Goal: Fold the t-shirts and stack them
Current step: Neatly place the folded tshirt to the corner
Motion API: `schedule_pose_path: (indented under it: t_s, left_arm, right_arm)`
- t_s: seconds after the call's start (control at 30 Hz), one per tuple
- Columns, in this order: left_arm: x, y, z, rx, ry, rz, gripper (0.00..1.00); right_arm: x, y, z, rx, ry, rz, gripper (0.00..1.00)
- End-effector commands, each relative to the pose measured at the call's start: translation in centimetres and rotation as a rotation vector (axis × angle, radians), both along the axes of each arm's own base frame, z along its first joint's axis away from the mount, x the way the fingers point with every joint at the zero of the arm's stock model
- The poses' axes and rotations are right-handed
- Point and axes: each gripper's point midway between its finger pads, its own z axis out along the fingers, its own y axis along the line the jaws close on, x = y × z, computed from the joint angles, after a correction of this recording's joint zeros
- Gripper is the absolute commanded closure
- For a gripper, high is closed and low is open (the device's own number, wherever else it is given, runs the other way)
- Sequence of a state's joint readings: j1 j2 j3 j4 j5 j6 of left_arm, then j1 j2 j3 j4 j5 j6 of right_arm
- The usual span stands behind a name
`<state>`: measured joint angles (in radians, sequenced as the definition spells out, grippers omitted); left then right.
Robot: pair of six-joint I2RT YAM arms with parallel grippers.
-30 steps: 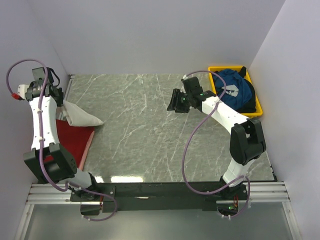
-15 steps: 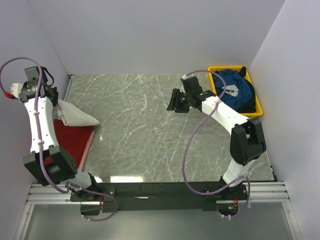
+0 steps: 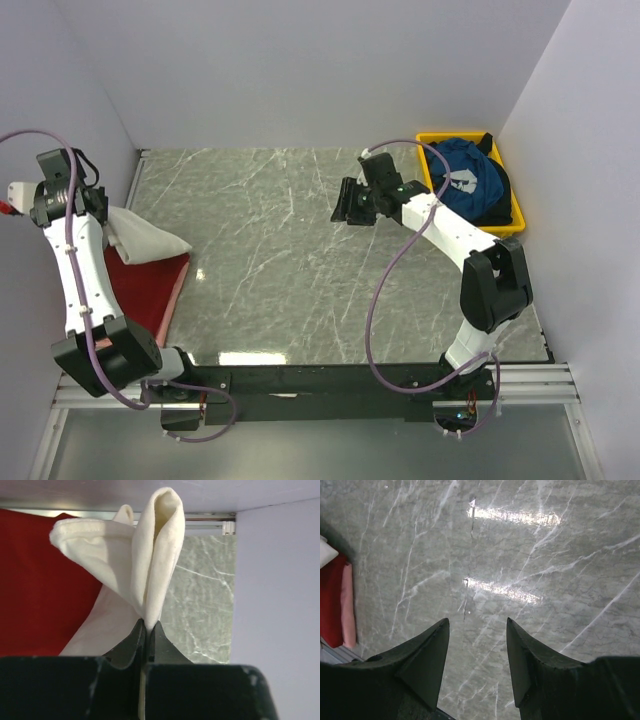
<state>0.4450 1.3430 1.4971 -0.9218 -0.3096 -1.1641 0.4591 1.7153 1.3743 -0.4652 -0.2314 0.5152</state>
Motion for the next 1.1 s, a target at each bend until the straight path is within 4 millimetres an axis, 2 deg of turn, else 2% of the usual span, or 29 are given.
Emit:
schedule_pose_path:
  t_s: [0.0,0.17,0.27,0.3,0.47,0.5,0.53,0.57,0.6,0.63,0.7,0.73,0.97,1.07]
  left_arm:
    - [-1.3,0.3,1.2,0.035,-0.059,0.011,0.99]
    - [-4.0,0.4,-0.6,0.038,-0.023,0.045,0.99]
    - [-6.3,0.5,-2.3,0.040,0.002,0.084,0.99]
    - [-7.4,0.2,-3.4,0.036,0.016,0.091,0.99]
    - [-11.7,0.1,-6.0,0.050,0.068,0.167,0.98]
    - [-13.0,-0.2,-6.7,0.054,0.079,0.189,0.91]
    - [-13.9,-0.3,-7.2,0.060,0.096,0.209,0.67]
    - [-15.0,-0.6,-8.6,0.052,0.129,0.225,0.54]
    - [-15.8,-0.9,-8.5,0.063,0.108,0.246,0.41]
    - [-16.2,-1.0,-8.7,0.073,0.104,0.252,0.19]
    - [-16.8,-1.3,-8.9,0.092,0.082,0.249,0.04]
    - [-16.7,-1.3,-8.7,0.102,0.077,0.237,0.01]
    - [-14.8,-1.7,-6.8,0.111,0.033,0.136,0.00]
    - [-13.7,-2.2,-7.2,0.091,0.034,0.064,0.01]
  right_arm:
    - [-0.2,0.5,2.8,0.023,-0.071,0.013,0.44]
    - [-0.9,1.4,2.5,0.012,-0.066,0.040,0.44]
    - [-1.4,1.9,2.2,0.000,-0.064,0.058,0.44]
    - [-1.8,2.2,2.0,-0.005,-0.060,0.067,0.44]
    - [-3.2,2.7,1.3,-0.031,-0.058,0.097,0.44]
    - [-3.7,2.7,0.9,-0.034,-0.053,0.104,0.44]
    - [-4.1,3.0,0.8,-0.035,-0.052,0.115,0.44]
    - [-4.7,3.0,0.2,-0.042,-0.043,0.123,0.44]
    - [-4.8,2.9,0.1,-0.046,-0.044,0.124,0.44]
    - [-5.2,3.0,0.2,-0.045,-0.049,0.133,0.43]
    - [-5.7,2.7,-0.2,-0.051,-0.046,0.134,0.43]
    - [-5.9,2.6,0.1,-0.048,-0.055,0.135,0.43]
    - [-6.5,2.0,0.5,-0.039,-0.067,0.122,0.43]
    - [-6.6,1.8,1.0,-0.033,-0.086,0.113,0.43]
